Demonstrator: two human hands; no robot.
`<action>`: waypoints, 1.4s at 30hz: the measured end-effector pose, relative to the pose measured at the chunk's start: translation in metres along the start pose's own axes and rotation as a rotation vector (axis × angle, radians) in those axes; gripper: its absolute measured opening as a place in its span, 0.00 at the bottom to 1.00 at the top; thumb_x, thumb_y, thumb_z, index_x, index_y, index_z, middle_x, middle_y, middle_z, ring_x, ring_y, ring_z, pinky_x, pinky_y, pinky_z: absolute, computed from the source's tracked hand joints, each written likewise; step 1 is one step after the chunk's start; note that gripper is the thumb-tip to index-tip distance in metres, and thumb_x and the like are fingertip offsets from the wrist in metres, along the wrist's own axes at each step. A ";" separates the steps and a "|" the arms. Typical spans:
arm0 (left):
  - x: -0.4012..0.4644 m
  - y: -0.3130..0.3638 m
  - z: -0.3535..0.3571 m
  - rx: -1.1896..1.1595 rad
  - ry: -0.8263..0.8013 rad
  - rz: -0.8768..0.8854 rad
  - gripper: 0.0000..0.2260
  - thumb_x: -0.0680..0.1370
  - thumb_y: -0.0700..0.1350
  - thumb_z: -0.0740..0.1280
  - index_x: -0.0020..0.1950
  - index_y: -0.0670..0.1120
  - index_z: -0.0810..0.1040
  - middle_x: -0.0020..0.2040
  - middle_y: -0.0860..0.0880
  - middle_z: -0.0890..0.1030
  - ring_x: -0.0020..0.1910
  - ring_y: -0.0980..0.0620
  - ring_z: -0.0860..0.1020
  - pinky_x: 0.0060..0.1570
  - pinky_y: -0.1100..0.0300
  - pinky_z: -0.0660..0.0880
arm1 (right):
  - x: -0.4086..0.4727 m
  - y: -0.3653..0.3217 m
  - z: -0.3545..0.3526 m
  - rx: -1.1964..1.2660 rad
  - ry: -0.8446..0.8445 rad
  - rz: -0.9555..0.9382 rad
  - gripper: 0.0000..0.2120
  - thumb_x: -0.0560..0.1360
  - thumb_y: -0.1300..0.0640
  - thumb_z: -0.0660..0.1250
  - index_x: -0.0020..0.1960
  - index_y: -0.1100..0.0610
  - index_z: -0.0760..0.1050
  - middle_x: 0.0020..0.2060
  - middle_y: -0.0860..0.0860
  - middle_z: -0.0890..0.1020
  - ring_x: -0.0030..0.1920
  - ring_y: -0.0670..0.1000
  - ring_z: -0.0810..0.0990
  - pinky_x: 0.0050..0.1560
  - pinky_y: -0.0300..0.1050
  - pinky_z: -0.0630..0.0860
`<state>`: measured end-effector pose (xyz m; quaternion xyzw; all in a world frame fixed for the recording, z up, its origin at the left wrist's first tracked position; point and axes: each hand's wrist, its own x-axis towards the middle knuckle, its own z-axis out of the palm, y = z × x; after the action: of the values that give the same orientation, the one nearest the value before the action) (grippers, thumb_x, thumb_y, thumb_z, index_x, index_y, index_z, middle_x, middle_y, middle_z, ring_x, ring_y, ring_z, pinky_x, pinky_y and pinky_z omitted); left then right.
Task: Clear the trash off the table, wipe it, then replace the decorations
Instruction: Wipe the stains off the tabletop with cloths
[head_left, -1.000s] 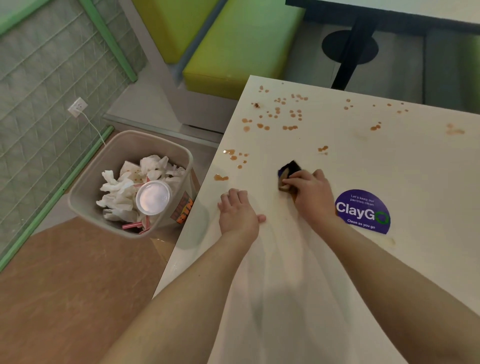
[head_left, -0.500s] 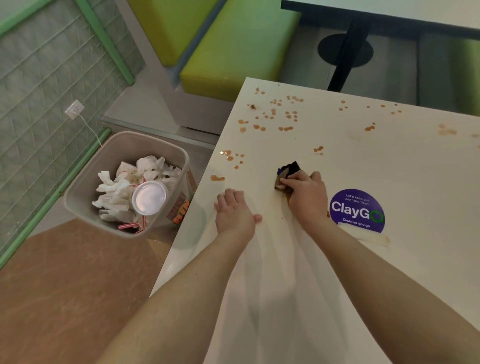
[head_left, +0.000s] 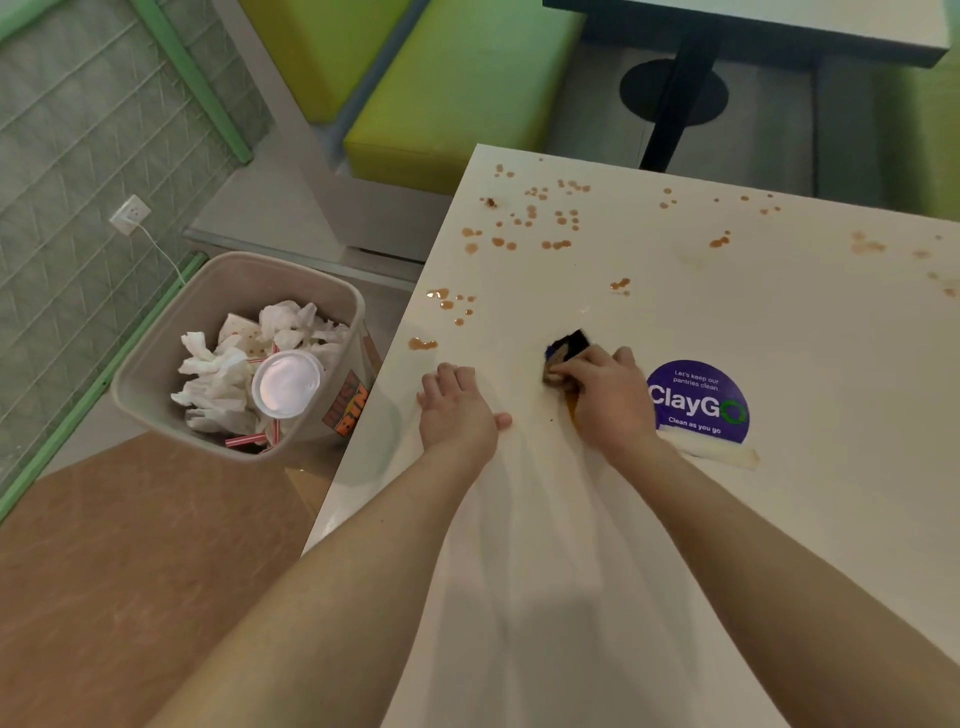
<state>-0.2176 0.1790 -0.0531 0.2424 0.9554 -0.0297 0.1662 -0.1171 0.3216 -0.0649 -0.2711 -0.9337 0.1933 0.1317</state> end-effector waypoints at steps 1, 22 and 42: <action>0.000 0.000 0.000 0.008 0.001 0.003 0.37 0.78 0.64 0.61 0.77 0.43 0.53 0.71 0.44 0.58 0.68 0.44 0.59 0.70 0.56 0.58 | -0.010 -0.005 0.001 0.028 -0.006 -0.051 0.11 0.74 0.63 0.69 0.52 0.52 0.85 0.48 0.48 0.83 0.45 0.55 0.69 0.42 0.46 0.66; -0.002 -0.006 -0.006 0.030 -0.047 0.069 0.34 0.79 0.64 0.58 0.75 0.43 0.55 0.70 0.44 0.59 0.67 0.44 0.60 0.68 0.57 0.59 | -0.066 -0.001 0.013 -0.100 0.112 -0.102 0.18 0.67 0.66 0.76 0.55 0.54 0.84 0.52 0.51 0.82 0.44 0.57 0.75 0.41 0.49 0.76; 0.135 -0.055 -0.161 -0.208 -0.266 0.334 0.13 0.82 0.51 0.62 0.59 0.45 0.80 0.54 0.48 0.83 0.47 0.49 0.81 0.50 0.54 0.78 | 0.028 -0.029 0.043 0.062 0.184 0.277 0.10 0.76 0.60 0.70 0.56 0.58 0.83 0.62 0.54 0.77 0.56 0.57 0.71 0.58 0.55 0.73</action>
<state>-0.4040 0.2136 0.0522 0.3727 0.8696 0.0650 0.3173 -0.1682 0.3024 -0.0871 -0.4098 -0.8649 0.2126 0.1970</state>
